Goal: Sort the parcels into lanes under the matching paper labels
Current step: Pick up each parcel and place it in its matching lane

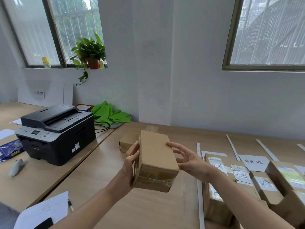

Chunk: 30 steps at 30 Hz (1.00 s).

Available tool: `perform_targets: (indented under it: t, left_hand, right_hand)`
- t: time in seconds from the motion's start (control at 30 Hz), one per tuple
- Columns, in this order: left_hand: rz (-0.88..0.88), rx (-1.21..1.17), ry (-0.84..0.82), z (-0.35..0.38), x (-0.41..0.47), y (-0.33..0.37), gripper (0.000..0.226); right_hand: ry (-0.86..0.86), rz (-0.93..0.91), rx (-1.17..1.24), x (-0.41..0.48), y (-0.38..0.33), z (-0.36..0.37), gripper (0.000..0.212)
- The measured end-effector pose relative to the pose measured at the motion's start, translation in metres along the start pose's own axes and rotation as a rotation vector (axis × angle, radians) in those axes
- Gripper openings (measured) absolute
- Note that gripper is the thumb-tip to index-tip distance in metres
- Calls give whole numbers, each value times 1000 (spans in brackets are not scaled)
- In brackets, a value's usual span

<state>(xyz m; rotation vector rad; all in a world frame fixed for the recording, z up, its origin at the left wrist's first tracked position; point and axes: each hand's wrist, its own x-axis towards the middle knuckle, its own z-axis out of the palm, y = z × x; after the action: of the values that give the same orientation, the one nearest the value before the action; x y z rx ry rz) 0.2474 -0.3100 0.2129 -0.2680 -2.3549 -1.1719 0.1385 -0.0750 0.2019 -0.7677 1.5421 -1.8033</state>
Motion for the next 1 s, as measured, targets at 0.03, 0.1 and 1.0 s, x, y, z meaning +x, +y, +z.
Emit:
perform_targets:
  t: [0.03, 0.1, 1.0]
  left_hand:
    - [132, 50, -45, -5, -6, -7, 34]
    - [287, 125, -132, -12, -13, -39, 82]
    - [-593, -690, -38, 56, 17, -26, 20]
  right_hand:
    - [10, 9, -10, -1, -2, 0, 79]
    - [41, 39, -41, -2, -3, -2, 78]
    - [606, -76, -17, 2, -3, 54, 35]
